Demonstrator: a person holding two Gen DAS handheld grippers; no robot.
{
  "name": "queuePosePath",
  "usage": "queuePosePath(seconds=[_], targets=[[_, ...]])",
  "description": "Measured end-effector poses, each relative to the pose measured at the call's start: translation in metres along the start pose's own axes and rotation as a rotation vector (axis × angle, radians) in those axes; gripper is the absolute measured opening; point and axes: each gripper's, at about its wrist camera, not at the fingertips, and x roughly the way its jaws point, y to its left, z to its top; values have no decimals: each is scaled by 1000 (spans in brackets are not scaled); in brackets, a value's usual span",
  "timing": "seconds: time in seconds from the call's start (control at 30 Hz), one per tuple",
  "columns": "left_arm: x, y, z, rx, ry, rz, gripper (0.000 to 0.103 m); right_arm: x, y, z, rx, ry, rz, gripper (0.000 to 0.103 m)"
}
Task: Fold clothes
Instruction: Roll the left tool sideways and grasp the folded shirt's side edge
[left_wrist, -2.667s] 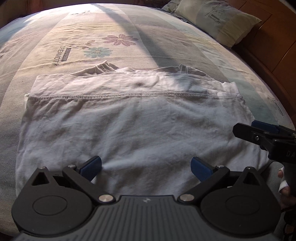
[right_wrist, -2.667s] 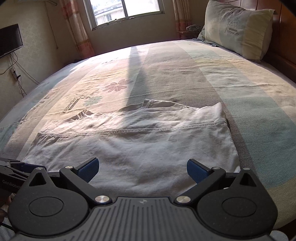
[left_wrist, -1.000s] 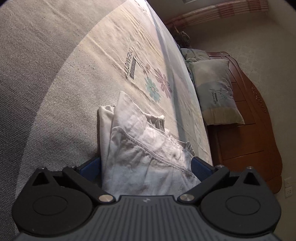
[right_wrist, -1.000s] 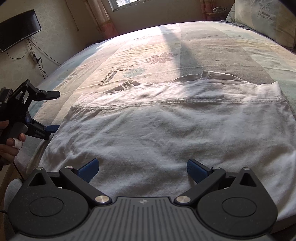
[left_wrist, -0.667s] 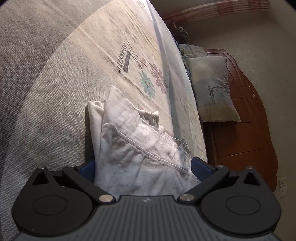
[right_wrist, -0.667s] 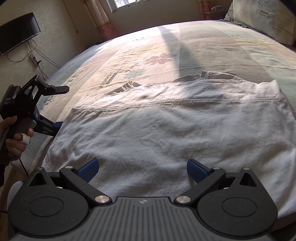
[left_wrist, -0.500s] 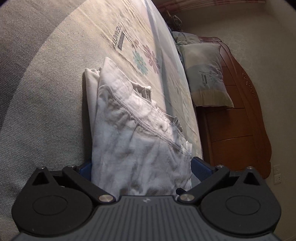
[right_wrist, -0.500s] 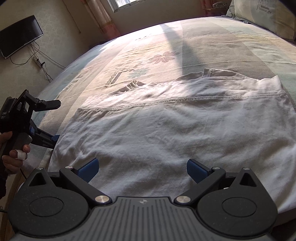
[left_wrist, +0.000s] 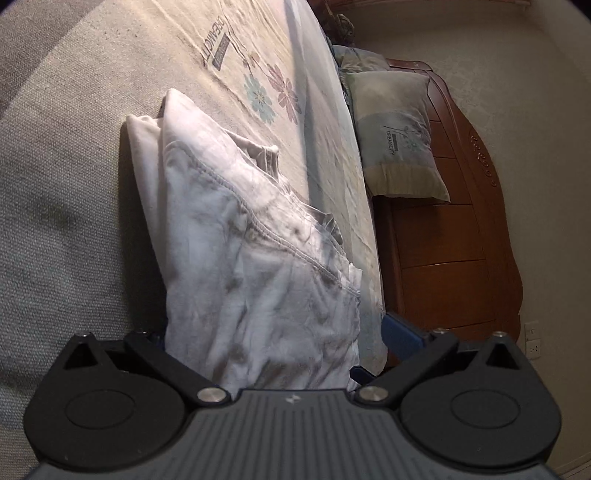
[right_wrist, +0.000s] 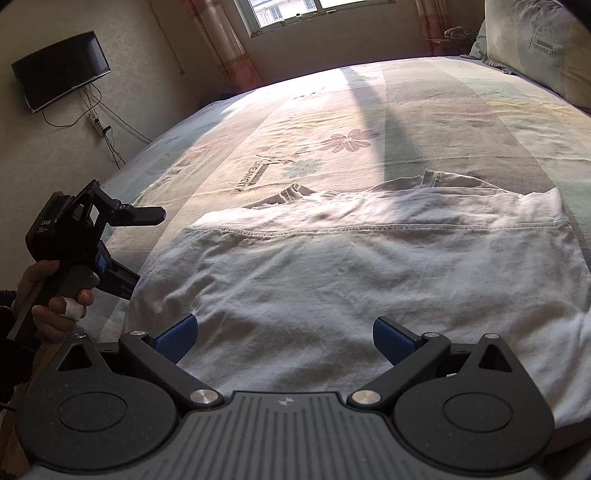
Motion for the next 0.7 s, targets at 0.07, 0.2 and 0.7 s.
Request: queuePosePath(seconds=[0.07, 0.2, 0.7], targets=[[6, 0, 10, 6, -6, 0, 102, -4, -2, -1, 5, -3, 4, 103], [20, 0, 31, -3, -29, -2, 102, -7, -7, -3, 16, -11, -9, 103], [4, 31, 13, 21, 28, 123, 12, -1, -30, -13, 84, 9, -33, 103]])
